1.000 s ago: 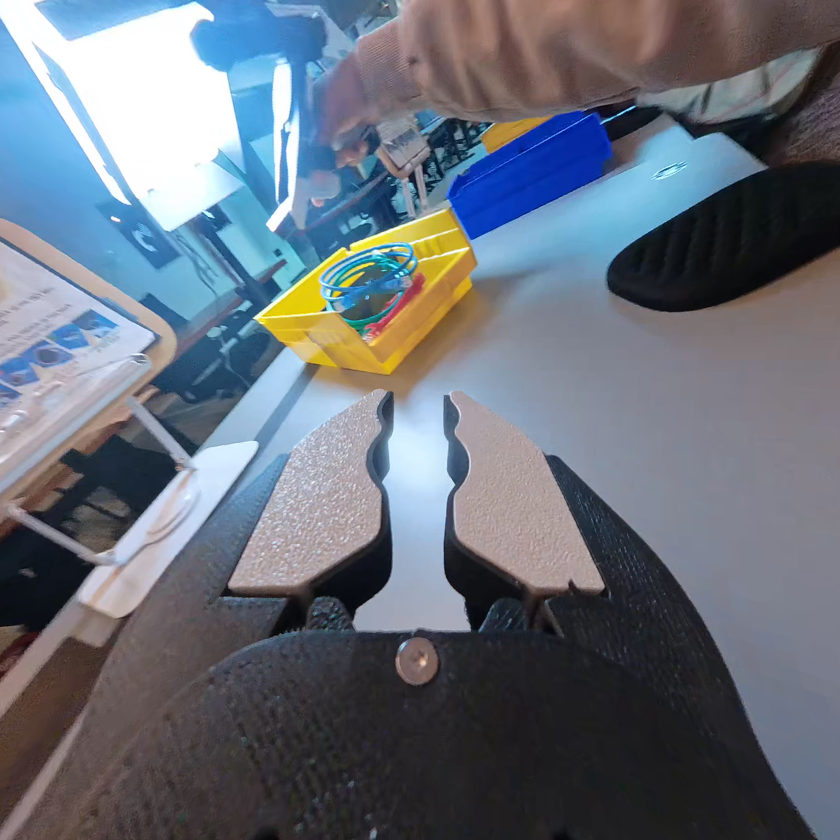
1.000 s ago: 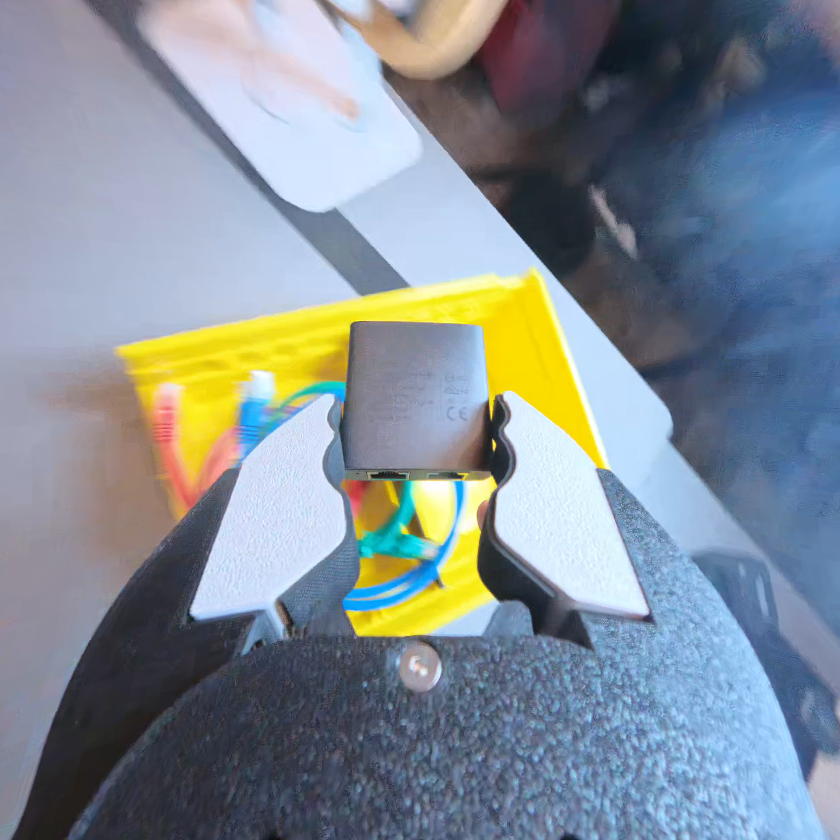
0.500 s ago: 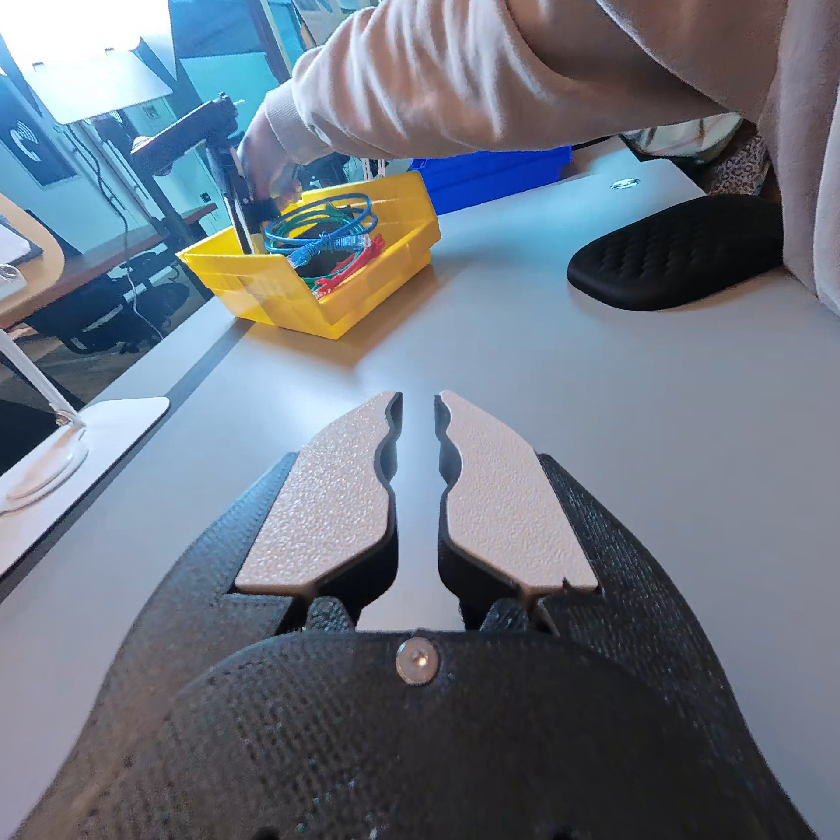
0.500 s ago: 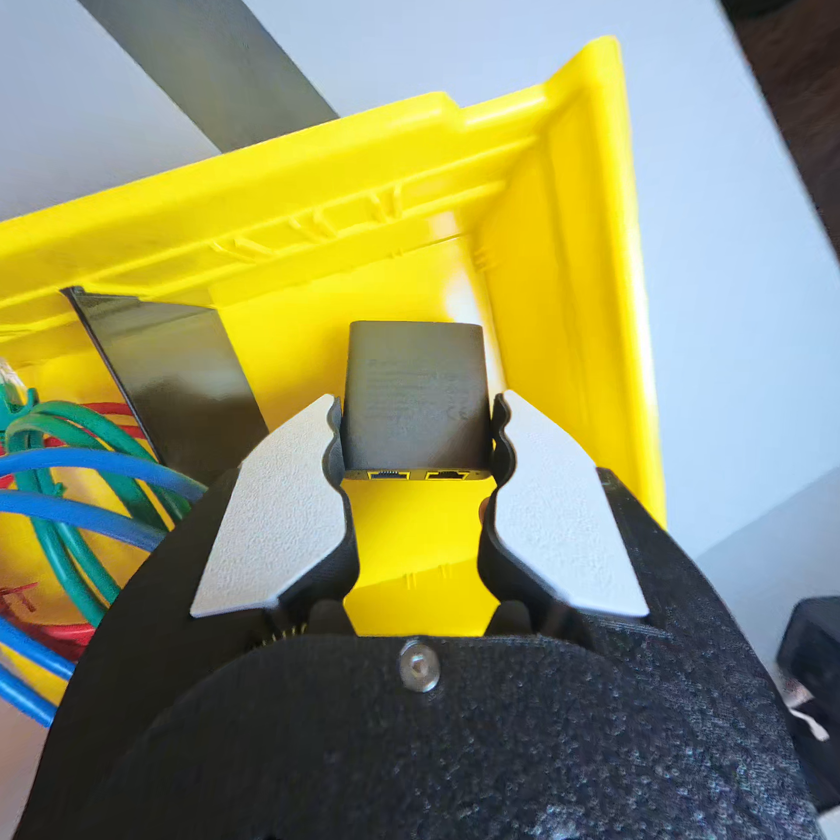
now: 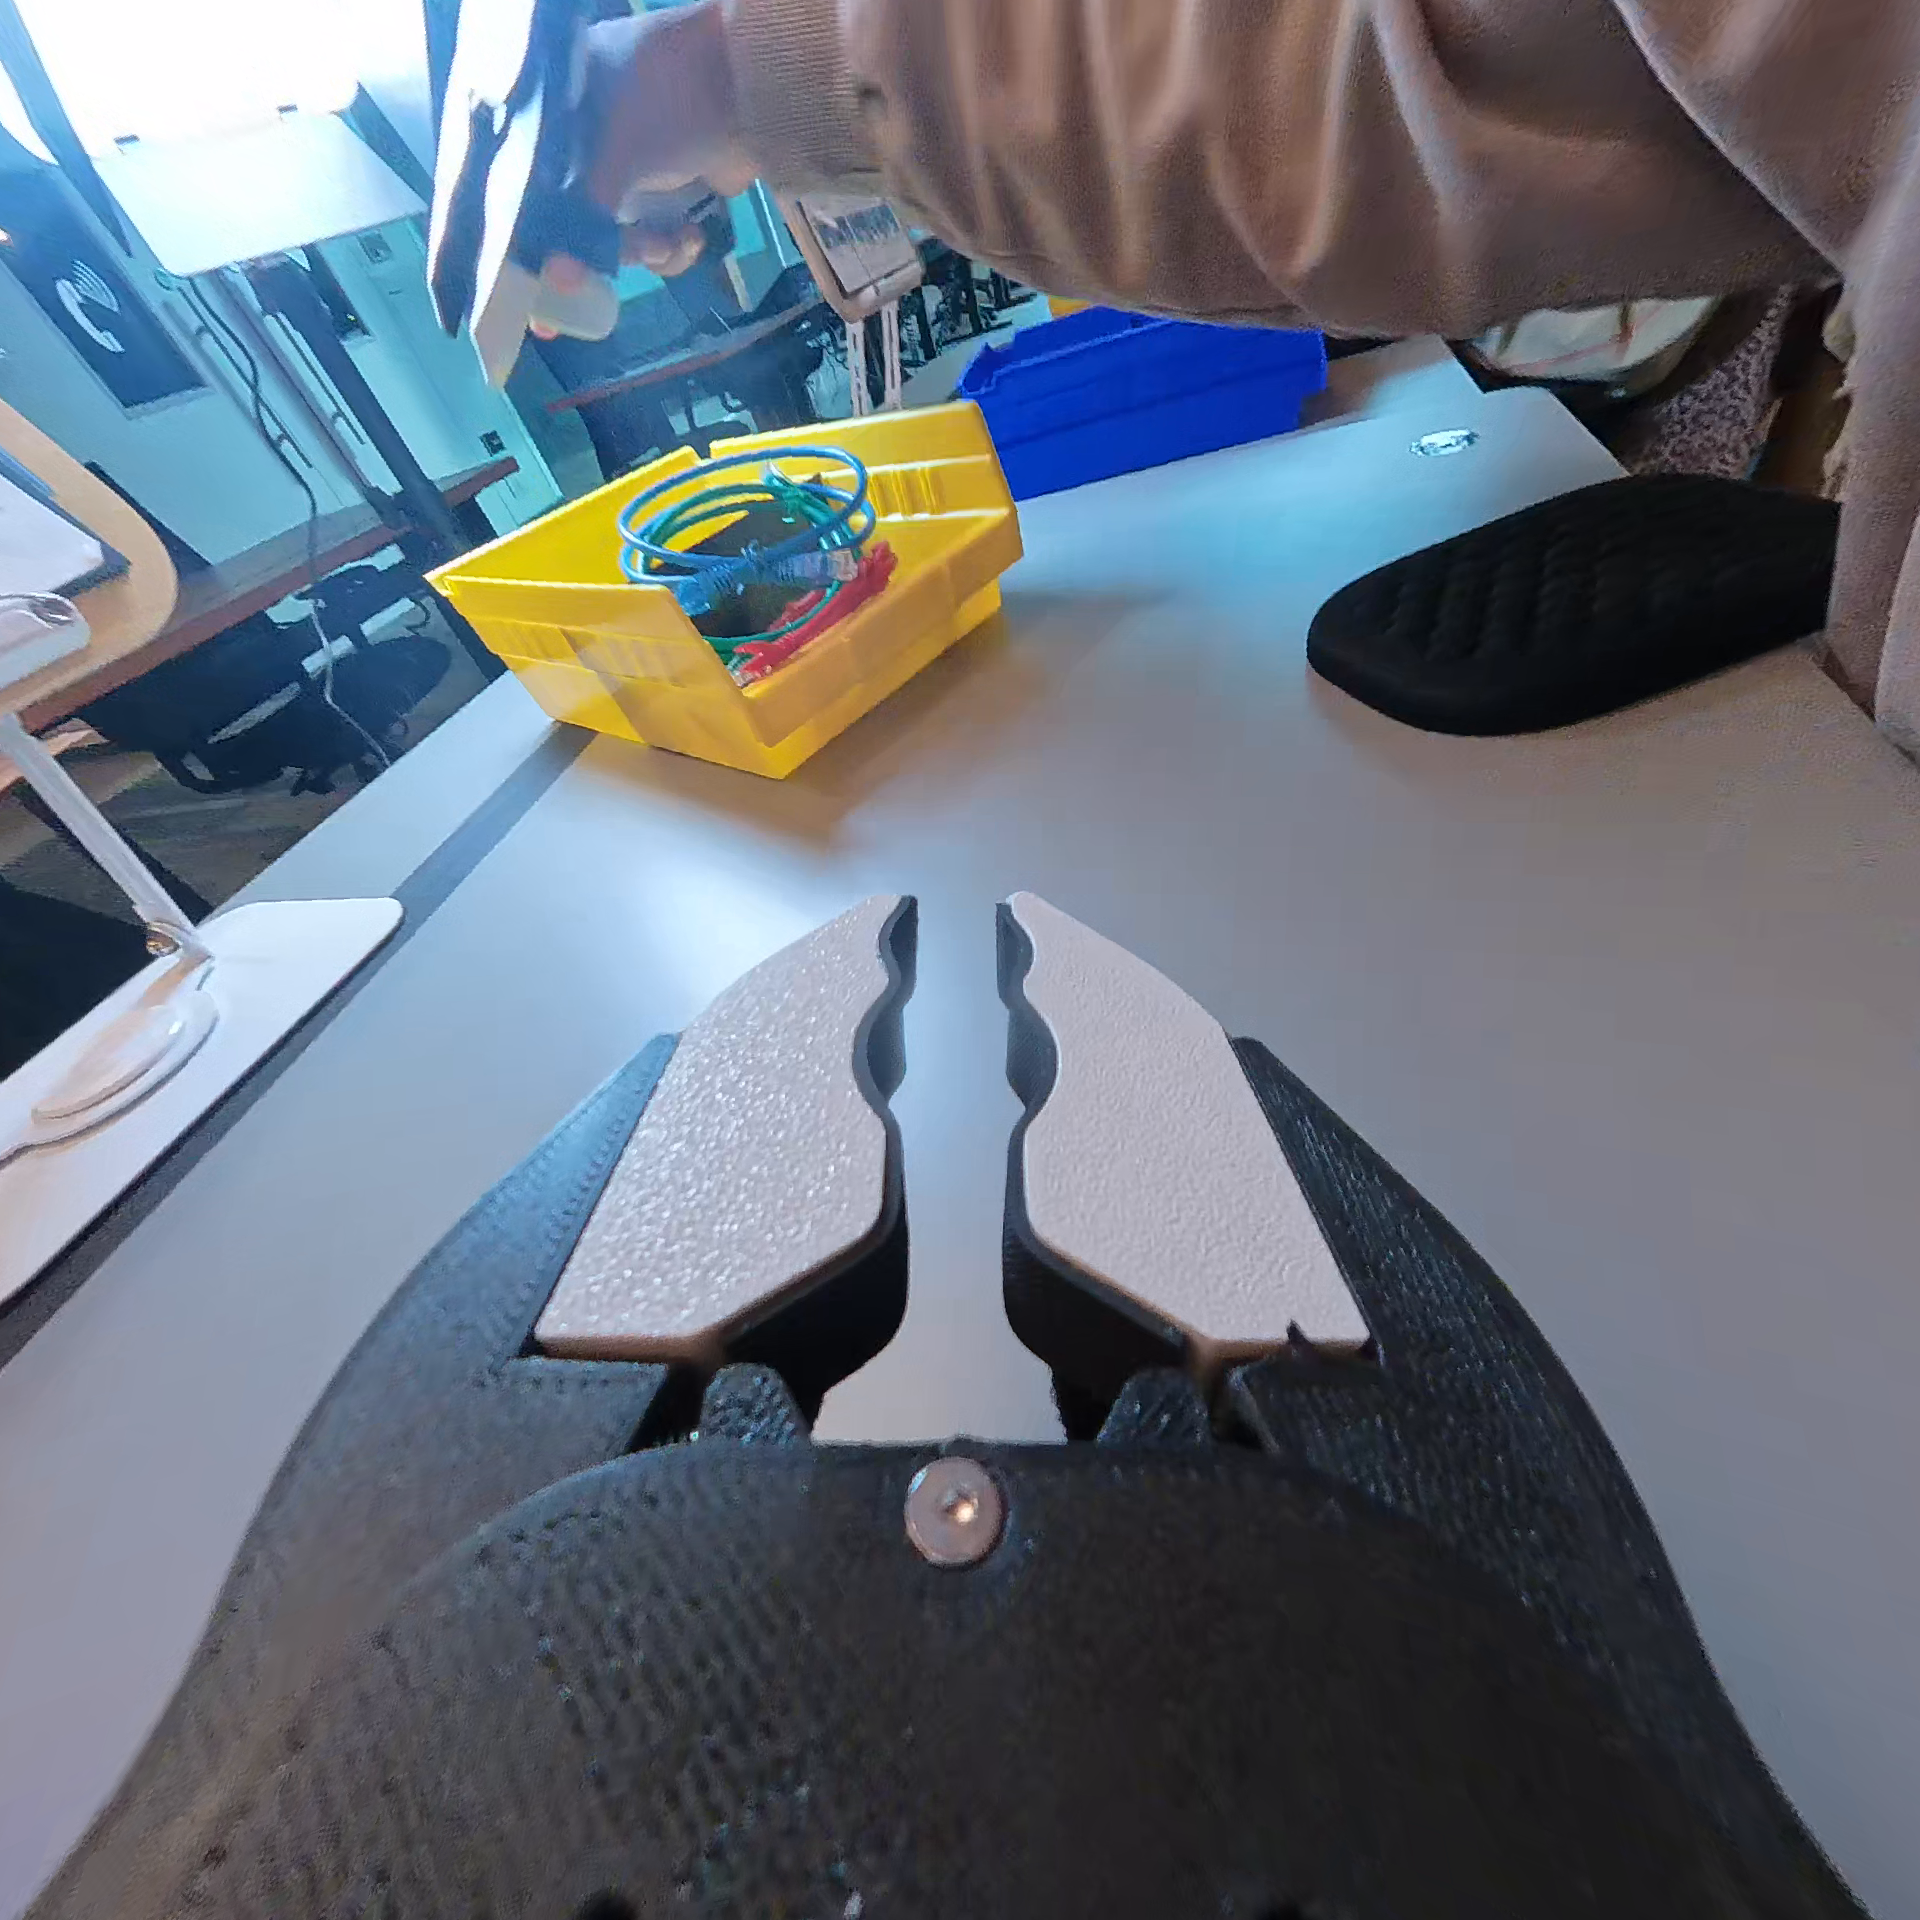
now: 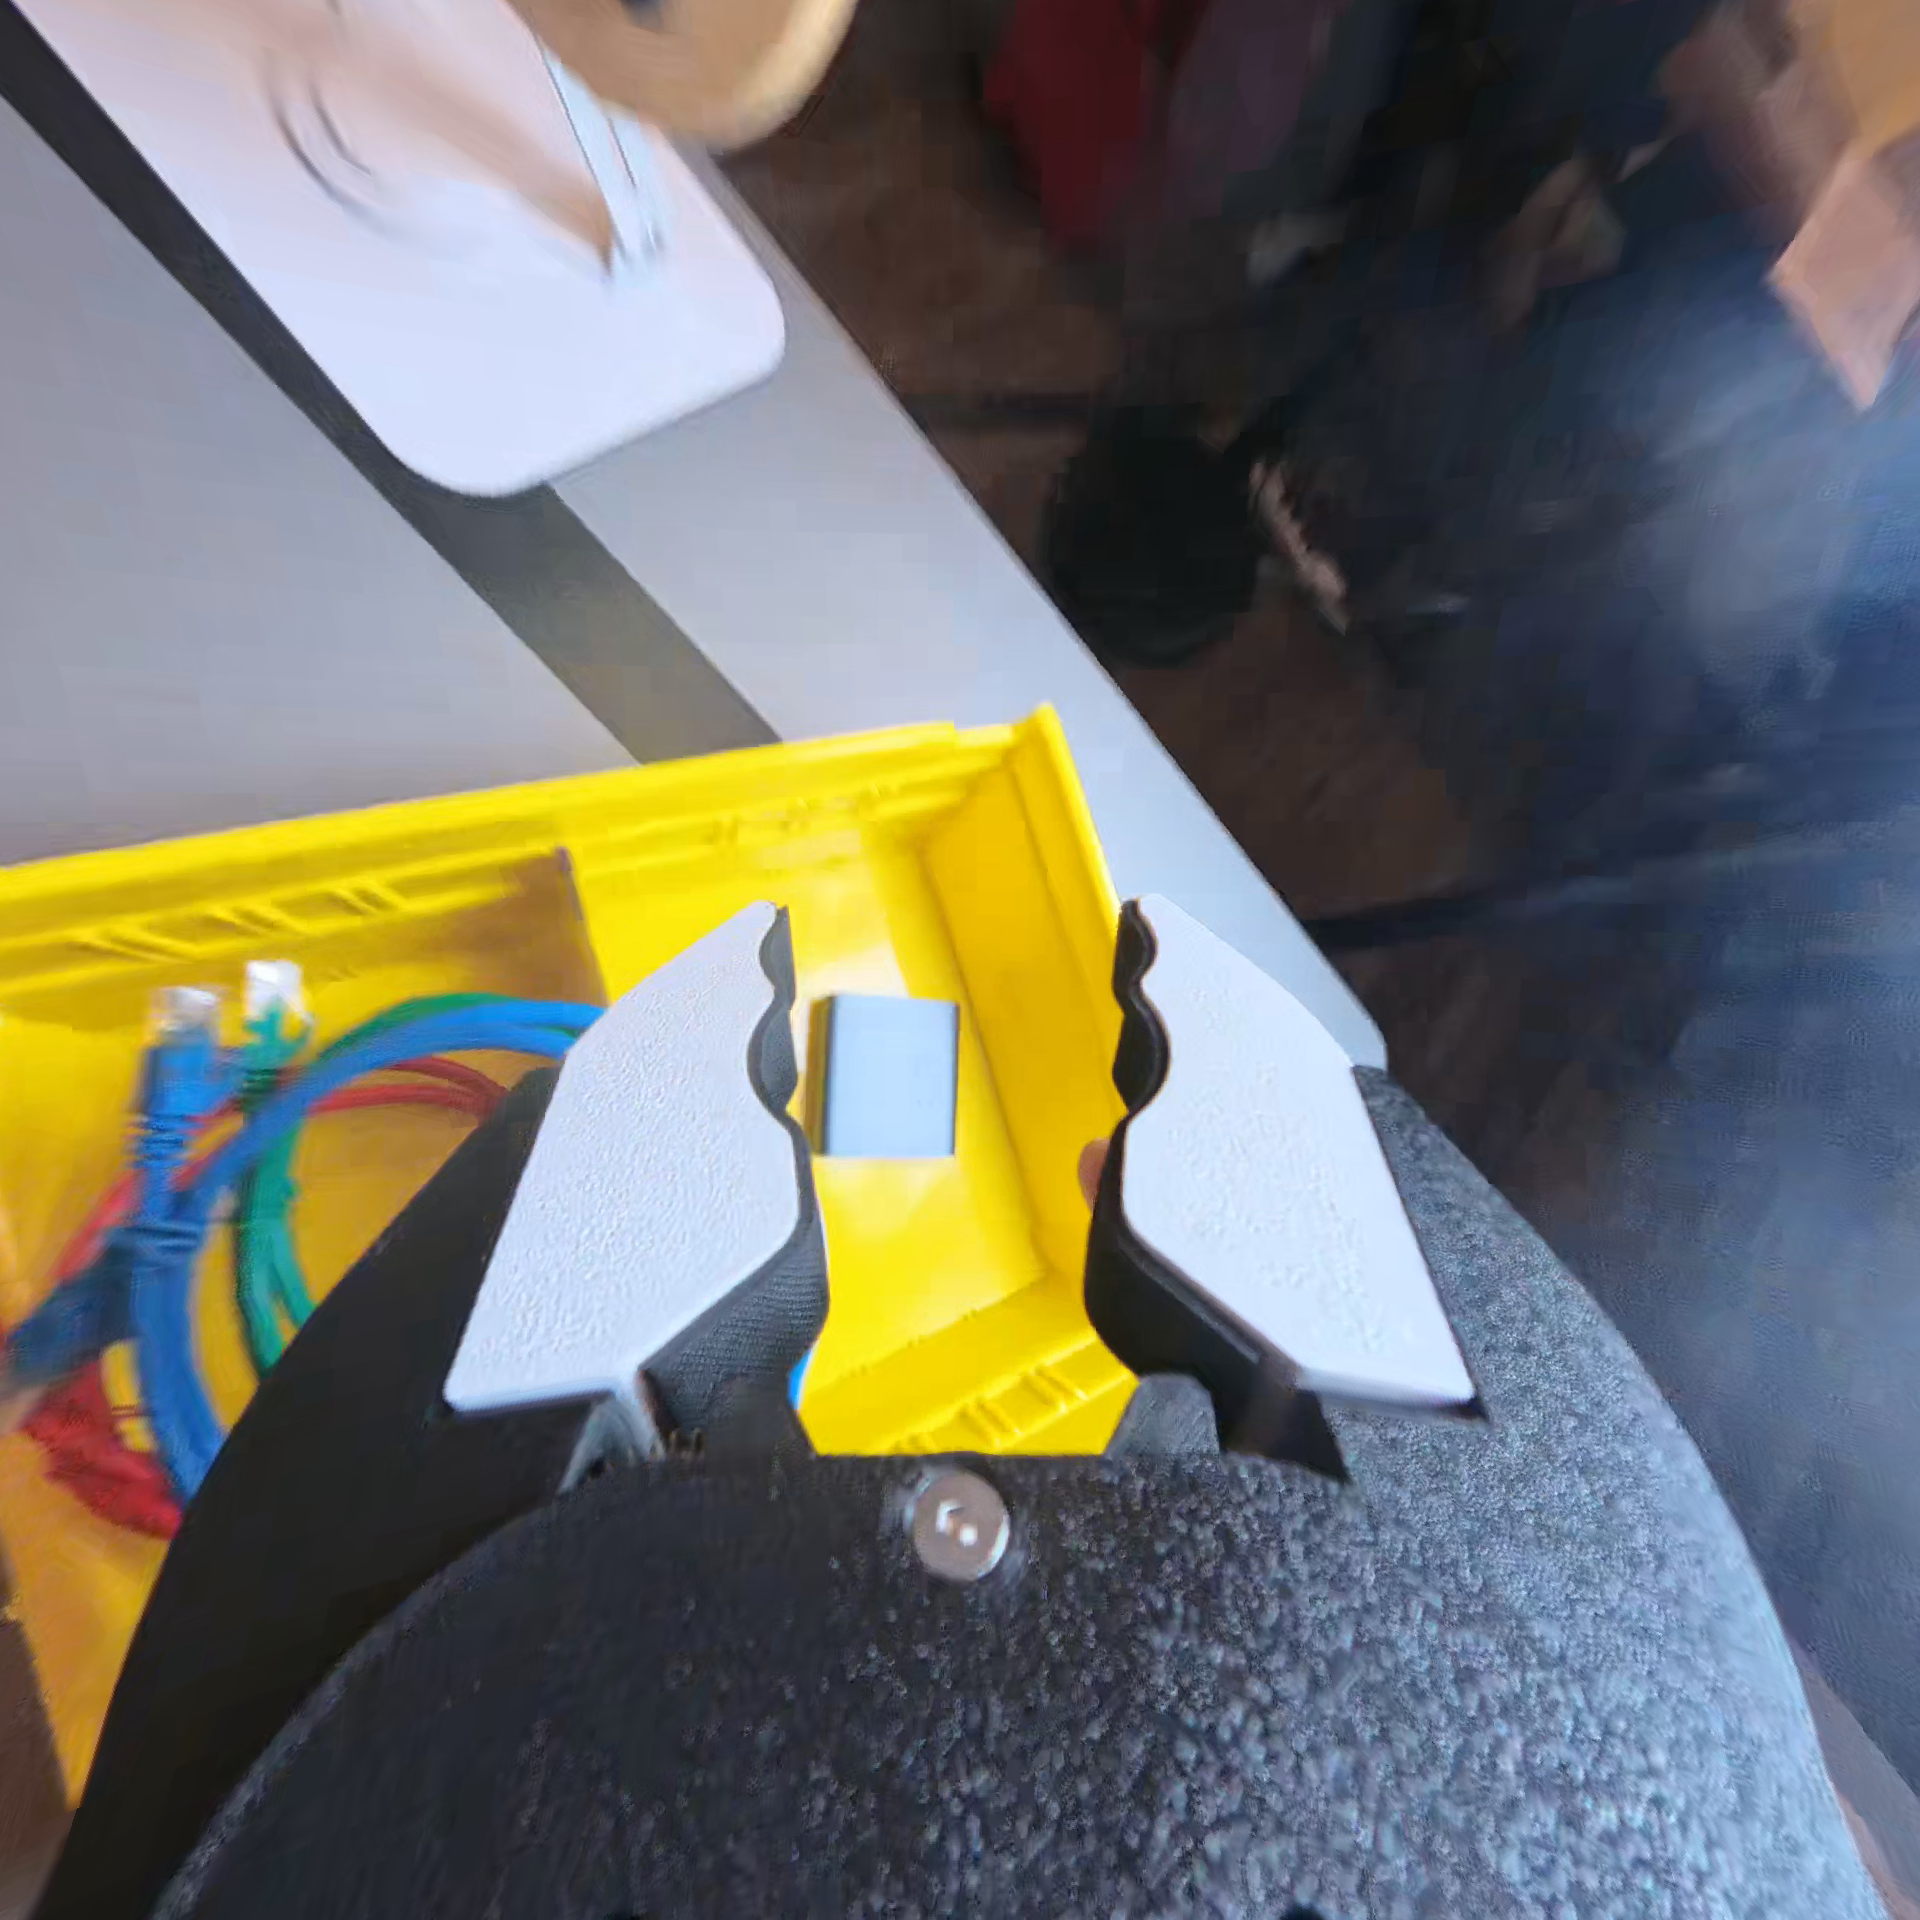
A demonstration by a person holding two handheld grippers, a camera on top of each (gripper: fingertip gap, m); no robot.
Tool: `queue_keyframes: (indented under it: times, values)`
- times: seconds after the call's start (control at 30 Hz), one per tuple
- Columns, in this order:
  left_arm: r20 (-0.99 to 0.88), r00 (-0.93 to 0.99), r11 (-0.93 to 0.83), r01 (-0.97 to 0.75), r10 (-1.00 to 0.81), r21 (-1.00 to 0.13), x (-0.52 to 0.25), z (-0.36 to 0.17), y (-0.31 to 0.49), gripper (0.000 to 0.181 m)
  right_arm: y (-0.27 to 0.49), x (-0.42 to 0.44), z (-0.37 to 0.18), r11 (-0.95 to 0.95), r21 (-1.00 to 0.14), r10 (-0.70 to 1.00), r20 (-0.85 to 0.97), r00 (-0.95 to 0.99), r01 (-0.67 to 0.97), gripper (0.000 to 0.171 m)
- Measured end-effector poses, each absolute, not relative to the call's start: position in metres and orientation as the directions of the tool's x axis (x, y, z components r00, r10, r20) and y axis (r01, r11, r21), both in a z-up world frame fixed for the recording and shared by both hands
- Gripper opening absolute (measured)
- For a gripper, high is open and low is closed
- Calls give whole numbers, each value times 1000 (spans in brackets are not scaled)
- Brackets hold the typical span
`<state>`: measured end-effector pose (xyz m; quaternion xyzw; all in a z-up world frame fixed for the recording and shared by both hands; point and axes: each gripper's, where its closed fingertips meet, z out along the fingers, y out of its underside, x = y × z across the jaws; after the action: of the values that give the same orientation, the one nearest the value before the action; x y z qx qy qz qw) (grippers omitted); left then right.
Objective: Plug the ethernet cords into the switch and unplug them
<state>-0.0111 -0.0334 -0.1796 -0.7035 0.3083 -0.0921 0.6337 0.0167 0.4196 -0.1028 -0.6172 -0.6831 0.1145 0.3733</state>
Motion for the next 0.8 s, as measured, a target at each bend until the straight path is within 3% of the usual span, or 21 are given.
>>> queue_keyframes:
  times: [0.13, 0.33, 0.47, 0.6, 0.73, 0.8]
  values:
    - [-307, 809, 59, -323, -502, -945, -12, -156, -39, 17, 313, 30, -65, 341, -729, 917, 396, -40, 593, 58]
    - [-382, 840, 88, -379, -386, -921, -27, -125, -51, 19, 183, 83, -154, 437, -578, 888, 399, -229, 689, 61]
    - [-426, 859, -26, -451, -285, -892, -61, -127, -66, 23, 188, 122, -210, 395, -432, 866, 470, -171, 811, 63]
    - [-425, 886, -270, -462, -186, -845, -118, -157, -90, 34, 222, 151, -234, 305, -295, 831, 547, -101, 906, 70]
    - [-495, 863, -514, -471, -100, -717, -181, -190, -118, 43, 243, 150, -247, 305, -188, 793, 594, -139, 934, 69]
    - [-577, 813, -592, -506, -83, -627, -206, -199, -129, 43, 254, 150, -255, 311, -99, 775, 603, -192, 945, 58]
